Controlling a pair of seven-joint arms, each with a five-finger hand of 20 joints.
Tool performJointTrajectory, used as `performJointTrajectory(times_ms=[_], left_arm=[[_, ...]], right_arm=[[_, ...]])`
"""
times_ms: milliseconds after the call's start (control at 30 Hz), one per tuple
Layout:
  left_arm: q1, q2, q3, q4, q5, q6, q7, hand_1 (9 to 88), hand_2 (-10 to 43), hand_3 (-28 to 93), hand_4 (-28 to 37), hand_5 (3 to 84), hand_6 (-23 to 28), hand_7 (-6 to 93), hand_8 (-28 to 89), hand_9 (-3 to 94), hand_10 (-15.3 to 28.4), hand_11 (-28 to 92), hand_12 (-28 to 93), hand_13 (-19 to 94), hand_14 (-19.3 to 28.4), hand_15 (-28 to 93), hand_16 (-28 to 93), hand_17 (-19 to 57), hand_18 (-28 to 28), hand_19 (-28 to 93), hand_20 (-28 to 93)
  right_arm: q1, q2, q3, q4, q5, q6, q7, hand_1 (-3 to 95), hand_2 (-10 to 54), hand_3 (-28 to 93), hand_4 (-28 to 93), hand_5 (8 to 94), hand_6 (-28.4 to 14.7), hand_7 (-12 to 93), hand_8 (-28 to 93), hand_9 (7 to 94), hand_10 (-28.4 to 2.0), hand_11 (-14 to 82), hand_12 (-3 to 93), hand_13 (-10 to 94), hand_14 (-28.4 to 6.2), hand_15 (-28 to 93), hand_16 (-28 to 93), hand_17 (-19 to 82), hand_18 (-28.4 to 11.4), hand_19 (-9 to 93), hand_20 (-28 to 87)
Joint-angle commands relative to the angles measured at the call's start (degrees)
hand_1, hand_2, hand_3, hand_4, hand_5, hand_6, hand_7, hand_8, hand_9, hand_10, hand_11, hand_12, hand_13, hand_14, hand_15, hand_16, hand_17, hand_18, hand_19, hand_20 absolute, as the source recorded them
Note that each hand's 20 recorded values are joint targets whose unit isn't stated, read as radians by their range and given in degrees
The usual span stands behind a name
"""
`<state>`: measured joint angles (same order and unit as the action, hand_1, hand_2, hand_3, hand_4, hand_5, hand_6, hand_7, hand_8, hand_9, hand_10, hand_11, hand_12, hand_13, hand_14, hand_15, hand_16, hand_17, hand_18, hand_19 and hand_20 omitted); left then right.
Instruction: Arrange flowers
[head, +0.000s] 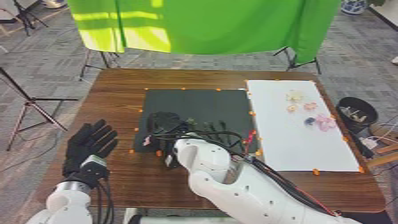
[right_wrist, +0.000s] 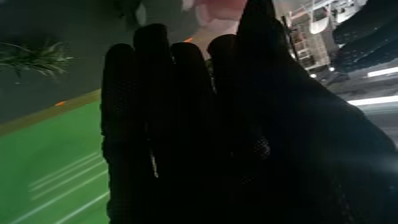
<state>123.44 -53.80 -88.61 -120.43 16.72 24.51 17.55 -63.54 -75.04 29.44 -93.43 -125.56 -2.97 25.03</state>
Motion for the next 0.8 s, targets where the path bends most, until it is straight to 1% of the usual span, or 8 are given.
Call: performJointTrajectory(times_ms=[33, 100, 267, 400, 500, 567, 667, 800], left_arm=[[3.13, -1.5, -2.24, -1.4, 0.64, -1.83, 0.34, 31.5, 13.9, 71, -28.2, 41.0, 11.8, 20.4, -10, 35.8, 17.2, 36, 11, 27, 18.7, 51, -12, -6.1, 17.0, 45, 9], [4.4, -2.35, -2.89, -1.64, 0.57, -2.98, 1.33, 31.5, 14.2, 71, -28.3, 42.6, 11.7, 20.2, -10, 36.7, 17.5, 36, 10, 27, 18.7, 51, -12, -6.1, 16.9, 45, 9], [5.24, -2.61, -3.72, -2.08, 0.57, -2.86, 2.93, 31.3, 14.8, 70, -28.3, 44.1, 11.6, 19.6, -10, 38.5, 17.5, 35, 10, 28, 18.8, 51, -12, -6.1, 17.0, 44, 9], [7.55, -2.33, -5.79, -3.17, 1.54, -2.78, 4.22, 31.2, 15.0, 70, -28.3, 44.5, 11.5, 19.6, -10, 38.6, 17.5, 35, 10, 28, 18.8, 51, -11, -6.1, 16.9, 44, 9], [6.8, -2.21, -5.66, -2.15, 1.3, -3.73, 4.58, 31.1, 15.1, 70, -28.3, 44.5, 11.5, 19.5, -10, 38.7, 17.5, 34, 10, 28, 18.7, 51, -11, -6.1, 16.9, 44, 9], [5.79, -1.88, -5.2, -1.42, 0.39, -6.12, 4.74, 31.1, 15.0, 71, -28.3, 44.5, 11.5, 19.4, -10, 38.7, 17.4, 34, 10, 28, 18.7, 51, -11, -6.1, 16.9, 44, 9], [5.94, -2.36, -4.9, -1.3, 1.68, -7.65, 4.12, 31.0, 14.9, 71, -28.3, 44.4, 11.4, 19.4, -10, 38.7, 17.4, 34, 11, 28, 18.6, 50, -11, -6.1, 16.8, 44, 9], [6.68, -2.67, -4.72, -1.25, 1.38, -7.53, 5.19, 30.9, 14.6, 71, -28.3, 44.3, 11.3, 19.2, -10, 38.7, 17.3, 33, 11, 28, 18.4, 50, -11, -6.1, 16.7, 43, 9]], right_arm=[[-4.84, 4.02, 6.42, -8.4, 3.34, 0.33, -0.08, 45.6, -9.5, 83, -28, 58.6, -1.5, 18, -13, 58.7, -14.1, 8.4, 12.8, 56, -11.3, 21, 20, 29, -16.9, 67, 22], [-7.57, 5.84, 10.13, -11.62, 0.92, -1.07, -1.33, 42.8, -9.5, 82, -28, 56.5, -1.9, 17, -13, 56.9, -14.7, 8.0, 12.7, 55, -11.9, 21, 19, 28, -17.1, 66, 21], [-11.29, 13.89, 20.28, -16.35, 1.75, -4.53, -1.61, 39.3, -9.5, 82, -28, 50.0, -2.9, 16, -12, 50.2, -15.4, 6.3, 12.8, 48, -13.2, 18, 19, 25, -17.3, 63, 20], [-14.5, 20.4, 29.31, -16.64, 8.02, -5.87, -0.61, 35.6, -9.5, 83, -27, 47.0, -3.9, 15, -11, 45.7, -16.7, 5.3, 13.2, 44, -14.3, 16, 19, 22, -17.1, 60, 19], [-18.19, 25.43, 33.62, -16.41, 3.71, -2.46, 2.6, 35.3, -9.0, 83, -27, 44.9, -4.2, 15, -11, 42.9, -17.0, 4.8, 13.5, 41, -14.6, 15, 20, 20, -17.0, 58, 18], [-21.96, 27.69, 37.35, -17.41, 5.5, 2.28, 6.63, 34.6, -7.2, 83, -27, 45.8, -4.0, 15, -11, 43.6, -17.0, 5.2, 13.7, 41, -14.9, 15, 20, 20, -17.3, 58, 18], [-27.08, 29.1, 43.49, -18.31, 5.31, 1.15, 9.2, 34.1, -5.1, 82, -27, 49.0, -3.6, 16, -11, 46.9, -17.1, 5.9, 13.4, 44, -15.1, 15, 20, 21, -17.6, 57, 19], [-31.28, 29.67, 47.87, -19.05, 5.34, 1.91, 10.77, 35.5, -5.6, 82, -26, 49.3, -3.5, 16, -12, 46.5, -16.2, 5.6, 13.0, 43, -14.8, 14, 20, 21, -17.8, 56, 18]])
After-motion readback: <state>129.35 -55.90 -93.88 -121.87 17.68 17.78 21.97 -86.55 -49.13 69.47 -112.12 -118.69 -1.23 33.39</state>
